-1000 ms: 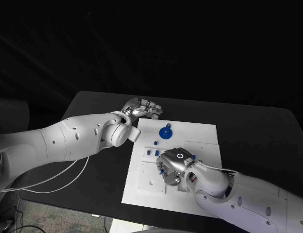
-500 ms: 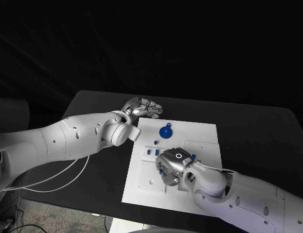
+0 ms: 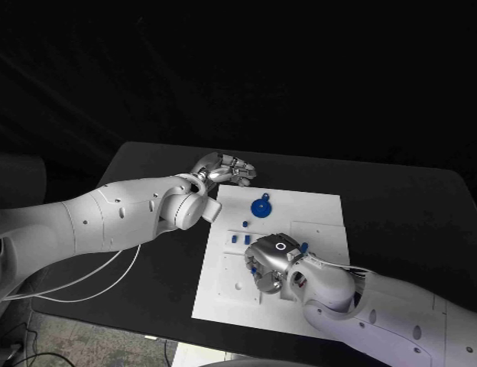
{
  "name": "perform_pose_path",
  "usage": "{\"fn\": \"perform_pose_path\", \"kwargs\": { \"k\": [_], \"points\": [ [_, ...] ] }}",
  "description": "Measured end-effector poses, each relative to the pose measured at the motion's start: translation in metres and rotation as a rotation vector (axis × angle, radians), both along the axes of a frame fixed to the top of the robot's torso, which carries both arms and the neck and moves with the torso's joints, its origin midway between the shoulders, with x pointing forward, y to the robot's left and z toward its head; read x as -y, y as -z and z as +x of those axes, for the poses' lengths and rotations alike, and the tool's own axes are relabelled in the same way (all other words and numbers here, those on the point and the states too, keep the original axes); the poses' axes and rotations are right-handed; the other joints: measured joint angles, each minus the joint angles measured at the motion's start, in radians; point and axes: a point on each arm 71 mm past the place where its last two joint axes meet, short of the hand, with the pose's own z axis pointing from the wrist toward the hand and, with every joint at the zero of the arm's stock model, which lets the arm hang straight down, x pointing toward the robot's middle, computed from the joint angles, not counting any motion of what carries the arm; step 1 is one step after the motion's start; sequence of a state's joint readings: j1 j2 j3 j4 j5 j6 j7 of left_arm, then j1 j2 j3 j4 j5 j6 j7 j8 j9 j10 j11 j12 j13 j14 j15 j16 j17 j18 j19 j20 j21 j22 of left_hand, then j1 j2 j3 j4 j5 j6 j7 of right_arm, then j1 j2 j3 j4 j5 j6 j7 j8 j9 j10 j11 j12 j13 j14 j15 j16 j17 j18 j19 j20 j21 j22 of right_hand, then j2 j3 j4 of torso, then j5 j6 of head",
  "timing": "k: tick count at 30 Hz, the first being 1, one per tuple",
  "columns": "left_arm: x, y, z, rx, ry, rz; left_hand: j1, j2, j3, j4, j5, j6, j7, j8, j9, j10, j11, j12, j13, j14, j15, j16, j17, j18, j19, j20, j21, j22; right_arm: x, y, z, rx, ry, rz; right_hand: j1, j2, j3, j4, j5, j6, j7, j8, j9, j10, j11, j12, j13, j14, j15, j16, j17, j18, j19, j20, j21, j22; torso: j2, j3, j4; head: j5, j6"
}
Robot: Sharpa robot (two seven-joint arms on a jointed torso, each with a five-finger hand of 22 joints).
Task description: Assemble the parts on the task board
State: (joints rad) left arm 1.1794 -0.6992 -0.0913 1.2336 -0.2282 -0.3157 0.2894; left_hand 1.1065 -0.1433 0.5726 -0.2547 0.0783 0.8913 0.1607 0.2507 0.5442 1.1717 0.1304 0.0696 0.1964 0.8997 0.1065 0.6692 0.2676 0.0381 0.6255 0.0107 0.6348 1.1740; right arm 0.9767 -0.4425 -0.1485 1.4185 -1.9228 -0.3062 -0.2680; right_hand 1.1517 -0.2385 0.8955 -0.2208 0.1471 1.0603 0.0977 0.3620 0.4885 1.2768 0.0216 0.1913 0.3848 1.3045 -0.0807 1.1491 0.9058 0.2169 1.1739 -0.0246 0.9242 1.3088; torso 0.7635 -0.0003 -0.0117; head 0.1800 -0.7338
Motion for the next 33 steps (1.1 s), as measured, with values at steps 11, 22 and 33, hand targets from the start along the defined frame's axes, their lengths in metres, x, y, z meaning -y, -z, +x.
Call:
{"fn": "perform_pose_path", "kwargs": {
  "k": [11,22,33],
  "points": [
    [0.0,0.0,0.0,-0.003,0.0,0.001,0.0,0.0,0.0,0.0,0.0,0.0,0.0,0.0,-0.001,0.0,0.0,0.0,0.0,0.0,0.0,0.0,0.002,0.0,0.0,0.0,0.0,0.0,-0.001,0.004,-0.001,-0.007,-0.007,-0.008,-0.03,-0.018,-0.025,0.0,-0.006,-0.041,0.022,-0.026,-0.009,-0.018,0.02,-0.034,-0.002,-0.009,0.01,-0.008,-0.006,0.0,-0.006,-0.003,-0.001,0.0,0.0,0.0,-0.0006,0.0,-0.001],
    [-0.001,0.0,0.0,-0.005,-0.001,0.001,0.0,0.0,0.0,0.0,0.0,0.0,0.0,0.0,-0.001,-0.004,0.004,0.0,-0.001,0.0,0.0,-0.004,0.003,0.0,0.0,0.0,0.0,0.001,0.005,0.005,-0.002,-0.026,0.011,0.047,-0.045,-0.048,-0.095,0.016,-0.04,-0.113,0.049,-0.068,-0.032,-0.105,0.064,-0.112,-0.051,-0.008,0.047,-0.008,-0.007,-0.002,-0.015,0.0,-0.012,0.0,0.0,0.0,-0.0006,-0.001,-0.001],
    [-0.004,0.0,0.0,-0.007,-0.005,0.004,0.0,0.0,0.0,0.0,0.0,0.0,0.0,0.0,-0.001,-0.004,0.004,0.0,-0.002,0.0,0.0,-0.004,0.004,0.0,0.0,0.0,0.0,0.001,0.032,-0.016,-0.001,-0.037,0.075,0.184,-0.103,-0.063,-0.219,-0.02,0.005,-0.152,0.063,-0.079,-0.041,-0.12,0.071,-0.118,-0.07,-0.019,0.058,-0.008,-0.011,-0.008,-0.022,0.004,-0.024,0.0,0.0,0.0007,-0.0012,-0.008,0.006]
  ]
}}
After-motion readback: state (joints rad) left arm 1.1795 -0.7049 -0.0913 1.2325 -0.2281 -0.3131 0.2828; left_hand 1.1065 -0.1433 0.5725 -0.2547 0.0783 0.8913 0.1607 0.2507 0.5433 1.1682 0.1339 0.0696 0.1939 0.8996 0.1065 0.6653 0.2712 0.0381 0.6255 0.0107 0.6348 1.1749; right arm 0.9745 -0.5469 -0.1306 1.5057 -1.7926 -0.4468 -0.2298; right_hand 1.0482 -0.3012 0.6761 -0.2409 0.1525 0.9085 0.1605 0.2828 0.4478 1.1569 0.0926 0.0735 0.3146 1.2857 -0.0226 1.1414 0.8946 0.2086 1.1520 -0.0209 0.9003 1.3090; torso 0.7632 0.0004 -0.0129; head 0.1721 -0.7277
